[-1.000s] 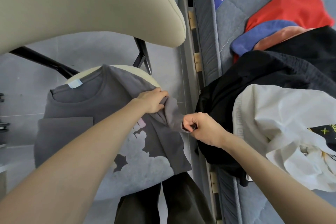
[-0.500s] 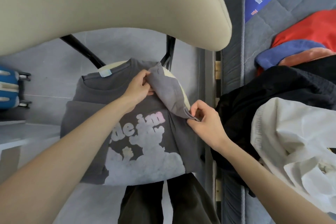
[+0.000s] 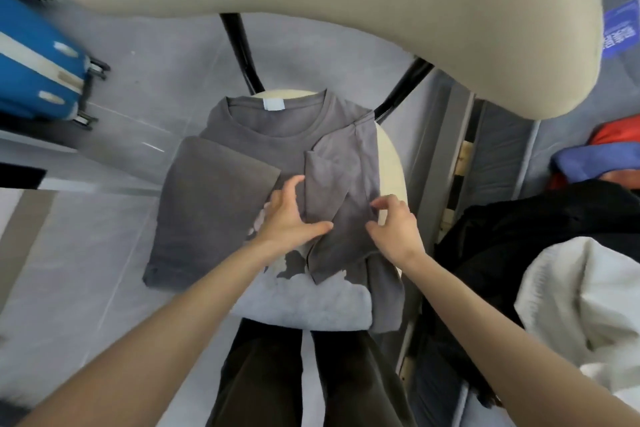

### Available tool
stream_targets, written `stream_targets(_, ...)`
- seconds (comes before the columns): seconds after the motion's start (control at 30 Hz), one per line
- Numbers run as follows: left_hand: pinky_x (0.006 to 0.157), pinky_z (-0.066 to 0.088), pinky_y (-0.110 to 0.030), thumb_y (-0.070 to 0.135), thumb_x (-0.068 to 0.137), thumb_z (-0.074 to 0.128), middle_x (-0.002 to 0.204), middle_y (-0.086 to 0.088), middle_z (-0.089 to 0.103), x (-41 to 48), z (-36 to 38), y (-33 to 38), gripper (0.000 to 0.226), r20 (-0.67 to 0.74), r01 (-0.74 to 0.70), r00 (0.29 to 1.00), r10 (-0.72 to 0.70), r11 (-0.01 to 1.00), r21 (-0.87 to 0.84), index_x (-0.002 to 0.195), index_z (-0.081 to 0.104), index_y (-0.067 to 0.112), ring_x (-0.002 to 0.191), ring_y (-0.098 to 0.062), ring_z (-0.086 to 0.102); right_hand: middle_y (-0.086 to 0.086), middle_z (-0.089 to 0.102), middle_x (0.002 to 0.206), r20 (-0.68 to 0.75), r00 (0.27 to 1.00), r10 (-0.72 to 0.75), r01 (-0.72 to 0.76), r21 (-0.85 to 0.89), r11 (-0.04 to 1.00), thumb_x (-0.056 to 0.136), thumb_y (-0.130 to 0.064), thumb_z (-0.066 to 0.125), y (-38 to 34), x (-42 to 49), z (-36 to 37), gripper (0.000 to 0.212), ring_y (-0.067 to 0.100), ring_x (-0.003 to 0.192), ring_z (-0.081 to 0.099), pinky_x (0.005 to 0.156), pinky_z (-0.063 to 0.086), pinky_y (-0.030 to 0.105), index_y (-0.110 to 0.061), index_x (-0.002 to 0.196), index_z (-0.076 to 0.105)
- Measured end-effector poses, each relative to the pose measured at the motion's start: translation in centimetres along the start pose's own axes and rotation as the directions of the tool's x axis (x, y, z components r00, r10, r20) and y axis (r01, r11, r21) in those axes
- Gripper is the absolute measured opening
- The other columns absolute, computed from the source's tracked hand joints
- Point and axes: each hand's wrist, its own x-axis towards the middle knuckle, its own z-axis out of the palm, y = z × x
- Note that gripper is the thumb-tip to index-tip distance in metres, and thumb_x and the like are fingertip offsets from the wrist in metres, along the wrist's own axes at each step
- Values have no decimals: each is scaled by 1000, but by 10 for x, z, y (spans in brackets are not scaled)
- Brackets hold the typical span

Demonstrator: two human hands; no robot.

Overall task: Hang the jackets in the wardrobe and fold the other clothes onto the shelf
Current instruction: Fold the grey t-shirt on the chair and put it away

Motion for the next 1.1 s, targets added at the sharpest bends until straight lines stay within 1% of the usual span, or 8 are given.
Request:
stream_targets(0.1,100,39,-39,34,72,81,136,-9,25,-6,34,2,97,-64,-24,997,32,993,119,144,17,27,127,-29,33,8,57,119,113,984,138,-137,-16,990,88,-23,66,13,7,3,43,24,107,54,89,45,33,-9,123,47)
stream_targets(0.23,88,42,-36,8,88,62,129,-14,40,-4,41,2,55,-250,-29,964,87,973,228,136,33,12,116,-33,44,1,57,93,99,990,103,-88,-147,985,91,-30,63,24,7,8,21,21,86,53,71,40,30,-15,98,49)
stream_targets(0.4,64,46,-22,1,97,42,89,-12,53,2,32,-6,2,-178,28,981,-75,966,-256,97,43,3,80,-28,54,2,55,78,7,1000,-19,19,-79,997,96,-25,55,38,-1,-4,20,25,73,54,57,36,33,-11,92,40)
stream_targets(0.5,64,59,-30,2,99,44,101,-15,59,1,40,-7,11,9,195,974,-228,813,-549,90,46,8,81,-23,65,-2,54,75,-114,992,-55,50,-53,997,97,-21,54,56,-14,-11,21,18,66,53,50,35,25,-15,88,35)
stream_targets(0.7,85,55,-45,15,86,62,78,-4,62,1,58,-2,10,-72,269,937,-343,834,-481,80,54,14,85,-29,67,3,52,95,-103,973,207,-221,-158,962,89,-16,57,74,-14,-11,23,28,86,52,67,38,34,-15,102,37)
stream_targets(0.83,84,55,-43,26,82,72,91,-9,69,-3,60,3,25,-22,305,934,-357,826,-474,95,61,7,88,-26,67,11,50,118,-111,992,52,-55,-24,998,90,-13,58,55,-1,-13,30,31,102,53,77,41,32,-10,117,46)
stream_targets(0.97,83,56,-53,8,98,50,122,-10,60,-12,65,-9,25,76,318,939,-334,768,-556,122,46,12,104,-37,64,12,40,131,12,1000,-22,22,-1,1000,90,-19,62,31,14,-12,53,32,109,52,88,44,36,-21,135,35)
stream_targets(1.1,76,57,-56,12,103,38,118,-6,57,-24,71,-13,30,22,247,953,-303,730,-637,129,33,25,99,-38,65,15,35,134,53,998,-15,20,-103,994,89,-20,64,29,22,-12,62,38,111,52,90,48,44,-25,139,27)
